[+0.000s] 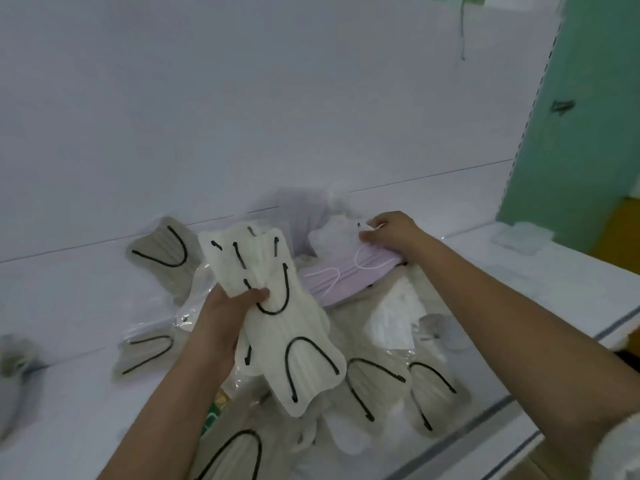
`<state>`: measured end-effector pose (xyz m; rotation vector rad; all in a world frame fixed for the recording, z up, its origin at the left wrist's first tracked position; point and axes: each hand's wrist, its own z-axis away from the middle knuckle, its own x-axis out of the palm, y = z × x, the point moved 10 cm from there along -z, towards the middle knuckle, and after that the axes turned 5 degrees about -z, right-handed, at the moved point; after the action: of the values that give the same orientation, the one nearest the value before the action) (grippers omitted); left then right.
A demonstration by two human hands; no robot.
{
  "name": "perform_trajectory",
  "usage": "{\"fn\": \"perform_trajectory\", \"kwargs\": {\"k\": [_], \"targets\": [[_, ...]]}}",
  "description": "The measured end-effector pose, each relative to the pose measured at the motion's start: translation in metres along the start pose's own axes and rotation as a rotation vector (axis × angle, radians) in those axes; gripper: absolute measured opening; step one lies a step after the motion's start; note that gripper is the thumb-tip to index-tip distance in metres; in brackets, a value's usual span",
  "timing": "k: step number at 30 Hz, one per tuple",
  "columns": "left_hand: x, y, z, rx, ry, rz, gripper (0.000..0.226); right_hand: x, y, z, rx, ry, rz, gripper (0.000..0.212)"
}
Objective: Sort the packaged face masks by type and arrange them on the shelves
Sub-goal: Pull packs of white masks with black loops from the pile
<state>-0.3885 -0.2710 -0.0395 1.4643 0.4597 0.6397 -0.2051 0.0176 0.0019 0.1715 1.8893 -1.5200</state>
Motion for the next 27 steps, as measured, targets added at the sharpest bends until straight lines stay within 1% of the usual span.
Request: {"fn": "perform_trajectory", "kwargs": {"k": [2, 3, 6, 8, 10, 11, 14, 17, 19, 20, 21, 22, 24, 25, 27], "targets": [[0.005, 0.003, -0.006, 0.006, -0.006, -0.017, 0.033, -0.007, -0.008, -0.005, 0.040, -0.024, -0.230, 0.011], [0.008, 0.005, -0.008, 0.013, -0.012, -0.021, 0.034, -0.015, -0.012, -0.008, 0.055, -0.014, -0.283, 0.006], [0.016, 0.012, -0.013, 0.045, -0.035, -0.027, 0.035, -0.038, -0.031, -0.016, 0.014, 0.017, -0.363, 0.016], [0.021, 0.018, -0.017, 0.068, -0.056, -0.028, 0.034, -0.050, -0.043, -0.018, -0.033, 0.021, -0.442, 0.013], [0.030, 0.024, -0.018, 0.092, -0.088, -0.041, 0.033, -0.060, -0.051, -0.021, -0.073, 0.039, -0.490, 0.006], [0.033, 0.027, -0.019, 0.106, -0.095, -0.042, 0.032, -0.067, -0.056, -0.023, -0.110, 0.069, -0.490, 0.007], [0.038, 0.039, -0.021, 0.148, -0.099, -0.038, 0.030, -0.100, -0.072, -0.022, -0.231, 0.229, -0.441, 0.013], [0.039, 0.045, -0.027, 0.158, -0.096, -0.013, 0.031, -0.132, -0.095, -0.001, -0.362, 0.353, -0.403, 0.013], [0.041, 0.049, -0.027, 0.168, -0.090, 0.002, 0.030, -0.147, -0.119, 0.036, -0.514, 0.463, -0.378, 0.016], [0.045, 0.048, -0.026, 0.168, -0.111, 0.022, 0.028, -0.147, -0.133, 0.063, -0.625, 0.509, -0.371, 0.016], [0.050, 0.046, -0.025, 0.140, -0.126, 0.046, 0.024, -0.138, -0.147, 0.092, -0.750, 0.522, -0.356, 0.015], [0.057, 0.043, -0.022, 0.100, -0.151, 0.080, 0.018, -0.119, -0.158, 0.121, -0.877, 0.497, -0.300, 0.012], [0.068, 0.036, -0.021, 0.047, -0.214, 0.152, 0.011, -0.054, -0.166, 0.173, -1.118, 0.371, -0.057, 0.014], [0.070, 0.032, -0.020, 0.029, -0.231, 0.180, 0.014, -0.018, -0.158, 0.189, -1.193, 0.282, 0.081, 0.019], [0.063, 0.022, -0.025, -0.005, -0.182, 0.180, 0.026, 0.036, -0.125, 0.197, -1.214, 0.141, 0.279, 0.026]]}}
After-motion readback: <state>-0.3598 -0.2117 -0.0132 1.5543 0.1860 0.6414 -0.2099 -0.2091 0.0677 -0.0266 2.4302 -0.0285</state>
